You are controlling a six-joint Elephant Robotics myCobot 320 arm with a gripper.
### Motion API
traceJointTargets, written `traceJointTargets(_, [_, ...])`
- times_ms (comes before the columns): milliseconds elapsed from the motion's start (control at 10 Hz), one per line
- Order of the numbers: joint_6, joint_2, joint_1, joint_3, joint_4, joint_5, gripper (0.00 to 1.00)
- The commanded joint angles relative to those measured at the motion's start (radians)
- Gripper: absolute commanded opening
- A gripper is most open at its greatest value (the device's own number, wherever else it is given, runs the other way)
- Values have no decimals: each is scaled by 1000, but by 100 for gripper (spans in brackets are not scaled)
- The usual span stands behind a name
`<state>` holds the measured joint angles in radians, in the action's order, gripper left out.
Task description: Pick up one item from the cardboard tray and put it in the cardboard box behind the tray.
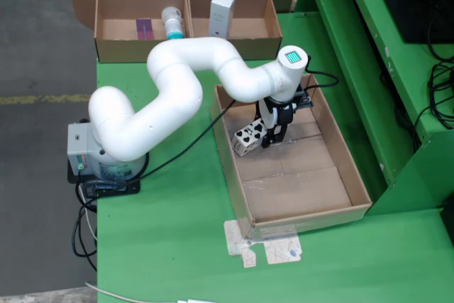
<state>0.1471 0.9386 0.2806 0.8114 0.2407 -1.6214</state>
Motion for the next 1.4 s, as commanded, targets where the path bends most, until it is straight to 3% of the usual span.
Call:
traceJointTargets(0, [2, -35, 8, -20, 8, -9, 0])
traceJointTargets(800, [2, -35, 8, -20, 8, -9, 0])
traceJointTargets(1300, [18, -220, 38, 140, 49, 17, 0])
